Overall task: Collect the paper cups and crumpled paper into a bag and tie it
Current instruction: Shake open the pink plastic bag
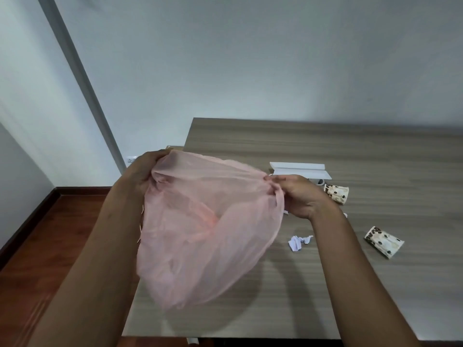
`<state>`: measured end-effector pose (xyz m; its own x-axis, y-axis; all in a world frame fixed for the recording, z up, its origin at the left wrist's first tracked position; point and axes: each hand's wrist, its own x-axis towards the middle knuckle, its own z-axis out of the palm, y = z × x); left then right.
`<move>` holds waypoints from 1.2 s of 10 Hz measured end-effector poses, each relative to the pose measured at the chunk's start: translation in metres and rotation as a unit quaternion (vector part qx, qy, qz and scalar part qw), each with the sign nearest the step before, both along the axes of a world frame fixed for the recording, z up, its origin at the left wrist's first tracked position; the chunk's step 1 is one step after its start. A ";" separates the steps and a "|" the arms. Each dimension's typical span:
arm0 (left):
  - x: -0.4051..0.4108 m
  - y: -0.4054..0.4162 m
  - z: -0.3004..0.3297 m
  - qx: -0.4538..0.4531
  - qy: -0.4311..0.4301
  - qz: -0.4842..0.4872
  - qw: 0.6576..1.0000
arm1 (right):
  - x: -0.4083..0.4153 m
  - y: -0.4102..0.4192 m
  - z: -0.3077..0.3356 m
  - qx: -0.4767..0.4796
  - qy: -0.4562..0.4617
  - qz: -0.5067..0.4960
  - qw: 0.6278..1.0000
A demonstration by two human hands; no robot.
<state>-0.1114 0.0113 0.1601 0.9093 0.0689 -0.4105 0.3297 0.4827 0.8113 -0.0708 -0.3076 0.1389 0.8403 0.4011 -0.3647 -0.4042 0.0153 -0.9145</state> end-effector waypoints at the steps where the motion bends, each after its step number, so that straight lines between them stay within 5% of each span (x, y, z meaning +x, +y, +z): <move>1: -0.003 0.004 -0.006 -0.005 0.013 0.002 1.000 | 0.000 0.004 -0.004 0.080 0.096 0.032 0.992; 2: -0.004 0.010 -0.010 0.005 0.017 0.020 1.000 | -0.008 0.011 0.000 0.098 0.078 0.057 0.990; 3: -0.007 0.009 -0.006 0.007 0.020 0.020 1.000 | -0.008 0.007 -0.003 -0.052 -0.061 0.076 0.994; 4: -0.010 0.001 0.001 0.039 0.006 0.042 0.998 | -0.009 0.002 -0.003 -0.225 -0.196 0.004 0.954; 5: -0.014 -0.004 0.007 0.054 -0.011 0.069 0.996 | -0.006 -0.003 -0.005 -0.254 -0.240 -0.051 0.936; 6: -0.015 0.003 0.001 0.040 0.001 0.071 0.997 | -0.006 -0.005 -0.004 -0.118 -0.164 -0.071 0.977; 7: -0.019 0.010 -0.006 -0.026 0.011 0.055 0.998 | -0.002 -0.005 -0.007 0.130 0.057 -0.064 0.988; 8: -0.025 0.011 -0.010 -0.054 -0.016 0.012 0.998 | -0.008 -0.002 -0.007 0.197 0.141 -0.035 0.970; 9: -0.024 0.016 -0.018 -0.051 0.025 0.028 0.998 | -0.015 -0.003 -0.007 0.174 0.133 -0.077 0.973; 10: -0.022 0.019 -0.031 0.020 0.105 0.045 0.993 | -0.018 0.000 -0.003 0.258 0.136 -0.029 0.956; 11: -0.020 0.019 -0.044 0.212 0.099 0.050 0.971 | -0.013 0.006 -0.004 0.274 0.140 -0.021 0.951; 12: -0.026 0.000 -0.035 0.378 -0.048 -0.022 0.924 | -0.001 0.014 -0.005 0.280 0.144 -0.040 0.948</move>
